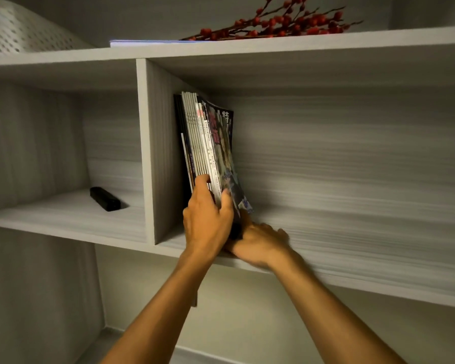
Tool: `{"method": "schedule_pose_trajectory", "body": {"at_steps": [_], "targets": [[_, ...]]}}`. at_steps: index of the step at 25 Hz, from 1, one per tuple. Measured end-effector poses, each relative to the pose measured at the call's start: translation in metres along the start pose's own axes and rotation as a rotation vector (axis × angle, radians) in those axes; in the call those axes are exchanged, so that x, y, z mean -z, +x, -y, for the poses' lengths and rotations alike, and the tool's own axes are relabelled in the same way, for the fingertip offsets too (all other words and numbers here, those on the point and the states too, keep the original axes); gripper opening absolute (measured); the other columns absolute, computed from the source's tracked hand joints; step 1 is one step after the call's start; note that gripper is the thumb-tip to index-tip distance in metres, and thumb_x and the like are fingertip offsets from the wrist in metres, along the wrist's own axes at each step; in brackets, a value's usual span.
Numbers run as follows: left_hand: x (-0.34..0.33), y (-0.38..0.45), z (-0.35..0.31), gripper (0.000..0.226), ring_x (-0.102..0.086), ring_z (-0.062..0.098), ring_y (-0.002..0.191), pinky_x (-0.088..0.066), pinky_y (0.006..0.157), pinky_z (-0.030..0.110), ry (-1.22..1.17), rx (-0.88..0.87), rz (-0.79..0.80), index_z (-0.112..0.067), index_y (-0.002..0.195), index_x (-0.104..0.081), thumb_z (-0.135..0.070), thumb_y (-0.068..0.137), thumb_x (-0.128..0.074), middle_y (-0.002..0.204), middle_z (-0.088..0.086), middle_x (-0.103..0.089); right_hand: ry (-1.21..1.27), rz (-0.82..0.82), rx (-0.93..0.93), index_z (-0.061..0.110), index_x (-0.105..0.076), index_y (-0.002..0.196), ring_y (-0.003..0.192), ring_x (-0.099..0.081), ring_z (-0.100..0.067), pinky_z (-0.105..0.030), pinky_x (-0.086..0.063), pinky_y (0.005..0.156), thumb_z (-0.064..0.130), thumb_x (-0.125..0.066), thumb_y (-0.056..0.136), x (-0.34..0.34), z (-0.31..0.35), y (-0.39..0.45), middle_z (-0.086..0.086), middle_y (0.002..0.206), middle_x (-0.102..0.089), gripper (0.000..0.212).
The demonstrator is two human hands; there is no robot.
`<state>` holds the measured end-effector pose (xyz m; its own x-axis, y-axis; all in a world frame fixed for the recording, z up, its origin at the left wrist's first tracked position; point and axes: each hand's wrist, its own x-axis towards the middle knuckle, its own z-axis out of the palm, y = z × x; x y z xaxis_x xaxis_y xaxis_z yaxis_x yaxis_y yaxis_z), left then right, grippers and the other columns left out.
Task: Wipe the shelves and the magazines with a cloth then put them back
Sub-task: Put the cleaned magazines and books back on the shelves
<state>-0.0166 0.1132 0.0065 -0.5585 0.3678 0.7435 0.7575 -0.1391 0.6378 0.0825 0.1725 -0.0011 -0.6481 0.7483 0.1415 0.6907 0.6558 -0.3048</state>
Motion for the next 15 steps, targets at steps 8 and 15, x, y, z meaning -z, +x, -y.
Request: {"method": "schedule_pose_trajectory", "body": {"at_steps": [8,15], "targets": [[-0.004,0.011,0.025,0.034,-0.059,0.02,0.071,-0.052,0.063,0.038,0.193,0.108,0.186,-0.021,0.082,-0.047,-0.049,0.084,-0.065,0.073,-0.002,-0.058,0.071,0.044,-0.115,0.042,-0.012,0.149,0.13,-0.043,-0.03,-0.047,-0.029,0.11,0.062,-0.044,0.089,0.004,0.003,0.036,-0.003,0.149,-0.041,0.071],[0.011,-0.019,0.014,0.017,-0.06,0.014,0.069,-0.055,0.062,0.039,0.036,-0.019,0.14,-0.029,0.1,-0.048,-0.035,0.09,-0.062,0.076,-0.007,-0.059,0.314,-0.046,-0.008,0.043,-0.014,0.148,0.125,-0.048,-0.025,-0.04,-0.043,0.101,0.039,-0.058,0.088,0.005,0.008,-0.004,0.002,0.147,-0.043,0.074]]}}
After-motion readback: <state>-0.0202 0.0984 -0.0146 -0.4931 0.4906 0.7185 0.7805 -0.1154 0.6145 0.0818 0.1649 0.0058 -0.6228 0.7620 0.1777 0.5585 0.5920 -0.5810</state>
